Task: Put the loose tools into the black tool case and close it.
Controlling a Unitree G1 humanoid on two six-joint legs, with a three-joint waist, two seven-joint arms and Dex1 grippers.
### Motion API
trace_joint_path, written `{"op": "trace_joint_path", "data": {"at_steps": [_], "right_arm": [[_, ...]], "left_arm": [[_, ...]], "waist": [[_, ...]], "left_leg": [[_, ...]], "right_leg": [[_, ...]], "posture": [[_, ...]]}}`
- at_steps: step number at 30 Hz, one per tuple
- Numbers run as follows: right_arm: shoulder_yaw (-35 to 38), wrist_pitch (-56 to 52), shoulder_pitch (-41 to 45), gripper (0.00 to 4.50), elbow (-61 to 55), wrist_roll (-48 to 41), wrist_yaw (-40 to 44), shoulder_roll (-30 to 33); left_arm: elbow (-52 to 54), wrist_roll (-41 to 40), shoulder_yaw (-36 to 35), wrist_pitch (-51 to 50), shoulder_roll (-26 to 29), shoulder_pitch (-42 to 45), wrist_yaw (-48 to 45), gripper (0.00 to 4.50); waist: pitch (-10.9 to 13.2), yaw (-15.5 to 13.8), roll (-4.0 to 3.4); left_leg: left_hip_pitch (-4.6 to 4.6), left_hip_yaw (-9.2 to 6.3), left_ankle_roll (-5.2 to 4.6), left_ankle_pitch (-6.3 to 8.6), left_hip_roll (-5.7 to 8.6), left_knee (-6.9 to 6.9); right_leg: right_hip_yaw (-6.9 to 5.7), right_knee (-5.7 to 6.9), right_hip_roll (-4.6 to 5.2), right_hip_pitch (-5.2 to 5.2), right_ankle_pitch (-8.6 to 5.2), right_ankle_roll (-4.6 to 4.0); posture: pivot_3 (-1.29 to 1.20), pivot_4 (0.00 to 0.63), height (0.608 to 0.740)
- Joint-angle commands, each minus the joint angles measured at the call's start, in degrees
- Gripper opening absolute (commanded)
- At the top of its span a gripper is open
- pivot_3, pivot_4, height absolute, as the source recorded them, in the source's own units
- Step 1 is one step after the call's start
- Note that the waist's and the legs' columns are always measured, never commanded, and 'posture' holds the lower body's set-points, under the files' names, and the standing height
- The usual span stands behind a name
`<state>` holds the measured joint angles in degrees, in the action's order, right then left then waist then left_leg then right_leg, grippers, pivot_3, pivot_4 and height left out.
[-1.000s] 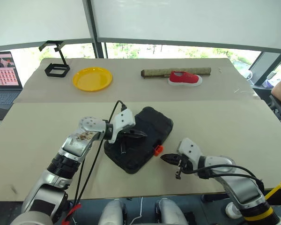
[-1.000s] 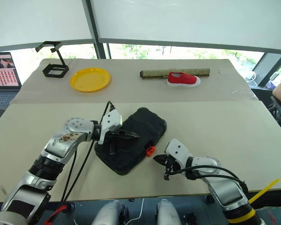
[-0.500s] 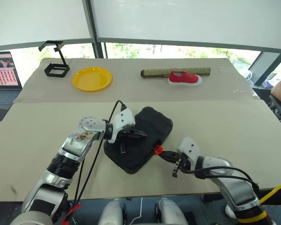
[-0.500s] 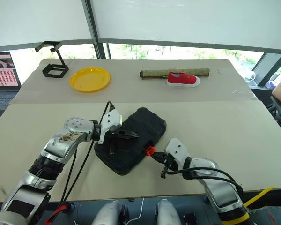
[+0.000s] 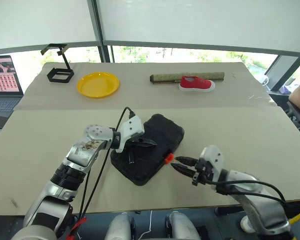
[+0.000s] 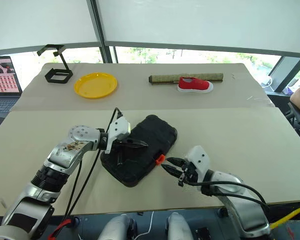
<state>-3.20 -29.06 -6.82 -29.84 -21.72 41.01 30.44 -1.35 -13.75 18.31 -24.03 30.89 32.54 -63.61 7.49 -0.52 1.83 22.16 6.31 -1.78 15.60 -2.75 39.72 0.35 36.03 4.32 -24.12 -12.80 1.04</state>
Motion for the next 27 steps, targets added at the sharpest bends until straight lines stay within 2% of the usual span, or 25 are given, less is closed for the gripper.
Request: {"op": "trace_joint_path", "data": {"at_steps": [1,4,12,17,18,19,25,27], "right_arm": [[0.3,0.3,-0.1,3.22,-1.7,-0.9,-2.0,-1.6],[-0.4,0.1,1.1,4.21,-1.0,-1.3,-3.5,-4.0],[-2.9,2.2,2.4,4.21,2.9,2.6,-4.0,-4.0],[-2.4,3.5,0.2,2.85,1.7,3.2,-2.2,-1.2],[-3.0,4.0,-0.1,2.4,2.0,3.9,-1.6,-0.3],[-3.5,4.9,-0.1,2.15,2.4,4.5,-1.3,0.1],[-5.0,6.6,4.8,0.03,4.4,6.0,-2.2,-1.7],[-4.9,7.1,5.7,0.01,5.0,6.2,-2.3,-2.0]], "left_arm": [[-4.5,3.4,2.9,-2.1,1.1,-2.9,0.0,0.0],[-4.3,3.3,3.0,-2.1,1.1,-3.1,-0.1,0.0],[-4.1,3.5,3.0,-2.1,1.3,-3.1,-0.2,0.0],[-4.6,3.6,2.6,-1.6,1.6,-3.3,0.0,0.0],[-4.7,3.6,2.6,-1.5,1.6,-3.4,0.0,0.0],[-4.8,3.7,2.7,-1.4,1.6,-3.5,0.0,0.0],[-5.3,4.0,3.1,-0.7,1.0,-3.7,0.0,0.0],[-5.4,4.0,3.2,-0.6,1.0,-3.8,0.0,0.0]], "waist": [[0.0,0.1,-0.01],[0.0,0.2,-0.02],[-0.1,0.2,0.01],[-0.1,0.1,0.0],[-0.1,0.1,0.0],[-0.1,0.2,0.01],[-0.1,0.4,-0.01],[-0.1,0.3,0.0]], "left_leg": [[0.0,0.0,0.0,0.0,0.0,0.0],[-0.06,0.01,0.0,0.0,-0.02,0.0],[-0.04,0.02,0.0,0.0,-0.01,-0.02],[-0.04,0.03,0.0,0.0,-0.01,-0.03],[-0.04,0.02,0.0,0.0,-0.01,-0.03],[-0.04,0.03,0.0,0.0,-0.01,-0.03],[-0.09,0.03,0.0,0.0,-0.04,-0.03],[-0.07,0.03,0.0,0.0,-0.03,-0.03]], "right_leg": [[0.01,0.0,0.0,-0.01,-0.07,-0.12],[0.06,0.01,-0.02,0.01,-0.14,-0.13],[0.07,0.0,0.0,0.0,-0.14,-0.17],[0.07,0.0,0.0,-0.01,-0.14,-0.16],[0.07,0.0,0.01,-0.01,-0.14,-0.16],[0.08,0.0,0.01,-0.01,-0.15,-0.16],[0.08,0.01,-0.02,0.01,-0.38,0.15],[0.08,0.0,0.0,0.0,-0.38,0.16]], "posture": [[0.0,0.15,0.74],[0.0,0.15,0.74],[0.0,0.15,0.74],[0.0,0.15,0.74],[0.0,0.15,0.74],[0.0,0.15,0.74],[0.0,0.15,0.74],[0.0,0.15,0.74]]}}
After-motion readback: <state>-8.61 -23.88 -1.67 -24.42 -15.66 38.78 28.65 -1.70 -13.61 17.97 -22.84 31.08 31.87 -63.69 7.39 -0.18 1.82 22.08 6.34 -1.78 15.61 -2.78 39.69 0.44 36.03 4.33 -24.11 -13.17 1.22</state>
